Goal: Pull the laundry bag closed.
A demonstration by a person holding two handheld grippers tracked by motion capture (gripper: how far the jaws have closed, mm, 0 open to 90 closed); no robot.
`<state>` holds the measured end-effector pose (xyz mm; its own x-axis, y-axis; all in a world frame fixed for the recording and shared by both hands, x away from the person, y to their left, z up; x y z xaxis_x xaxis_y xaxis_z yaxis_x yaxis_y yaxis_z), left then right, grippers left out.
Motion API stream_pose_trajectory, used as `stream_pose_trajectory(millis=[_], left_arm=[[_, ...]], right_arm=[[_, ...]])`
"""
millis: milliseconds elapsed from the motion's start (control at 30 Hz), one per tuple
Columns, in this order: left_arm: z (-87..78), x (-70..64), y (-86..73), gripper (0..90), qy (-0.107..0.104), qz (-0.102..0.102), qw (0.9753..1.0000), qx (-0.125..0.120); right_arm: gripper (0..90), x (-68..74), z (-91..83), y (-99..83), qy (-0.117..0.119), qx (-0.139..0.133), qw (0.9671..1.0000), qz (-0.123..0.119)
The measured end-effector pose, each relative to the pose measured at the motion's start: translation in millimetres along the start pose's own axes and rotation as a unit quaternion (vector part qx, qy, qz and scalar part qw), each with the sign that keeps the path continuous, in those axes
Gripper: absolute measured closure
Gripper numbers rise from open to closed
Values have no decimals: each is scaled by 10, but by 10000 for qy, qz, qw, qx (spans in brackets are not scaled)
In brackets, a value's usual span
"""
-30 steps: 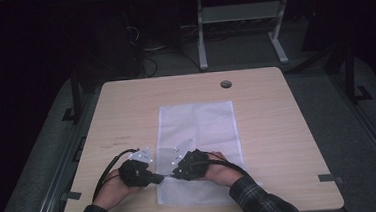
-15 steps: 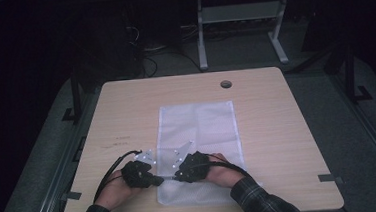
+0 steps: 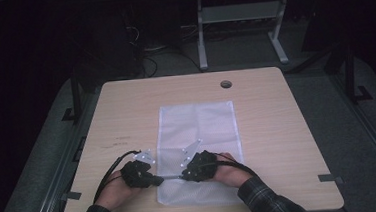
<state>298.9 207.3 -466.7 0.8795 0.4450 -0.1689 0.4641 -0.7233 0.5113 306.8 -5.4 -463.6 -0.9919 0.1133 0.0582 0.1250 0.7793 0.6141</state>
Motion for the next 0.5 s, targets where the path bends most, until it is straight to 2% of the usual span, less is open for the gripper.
stream_pose_trajectory(millis=[500], left_arm=[[0, -21, 6, 900, 75, -37, 10000, 24]], right_arm=[[817, -12, -121, -113, 13, -16, 10000, 81]])
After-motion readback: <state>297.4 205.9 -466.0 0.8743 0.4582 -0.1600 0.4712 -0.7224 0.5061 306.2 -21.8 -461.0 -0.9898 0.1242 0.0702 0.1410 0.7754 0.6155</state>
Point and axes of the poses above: each handheld gripper's, and its own axes: z roughly forward along the jaws, y roughly out of its top, x roughly to its left, the point moved 2 cm from there along z, roughly forward along the jaws, and after that the axes turned 3 degrees about y, right-handed, at the moved point
